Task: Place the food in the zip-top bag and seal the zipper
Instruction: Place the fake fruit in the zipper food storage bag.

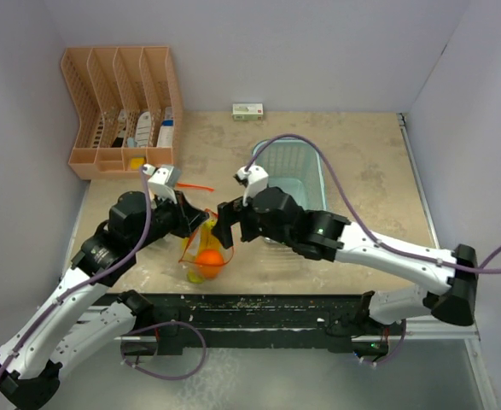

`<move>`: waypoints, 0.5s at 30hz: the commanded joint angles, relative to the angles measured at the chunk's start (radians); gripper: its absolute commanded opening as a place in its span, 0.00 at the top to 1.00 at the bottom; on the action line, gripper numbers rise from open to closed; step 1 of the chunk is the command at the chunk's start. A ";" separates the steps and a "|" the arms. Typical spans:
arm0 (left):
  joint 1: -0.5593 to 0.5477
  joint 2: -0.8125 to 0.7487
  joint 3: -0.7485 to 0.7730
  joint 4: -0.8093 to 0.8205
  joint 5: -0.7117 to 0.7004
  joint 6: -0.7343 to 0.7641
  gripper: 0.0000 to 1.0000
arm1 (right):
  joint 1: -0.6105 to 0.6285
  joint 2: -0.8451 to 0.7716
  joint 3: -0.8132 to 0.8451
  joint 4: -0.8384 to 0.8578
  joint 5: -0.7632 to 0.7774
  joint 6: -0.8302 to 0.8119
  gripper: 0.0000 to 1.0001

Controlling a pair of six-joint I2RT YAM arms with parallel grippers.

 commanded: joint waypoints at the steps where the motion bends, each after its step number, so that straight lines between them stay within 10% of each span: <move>1: 0.000 -0.020 0.018 0.030 0.011 0.008 1.00 | -0.012 -0.126 -0.015 -0.132 0.209 0.045 0.01; 15: -0.001 -0.060 0.019 0.026 0.046 0.009 1.00 | -0.497 0.039 0.033 -0.214 -0.009 -0.078 0.01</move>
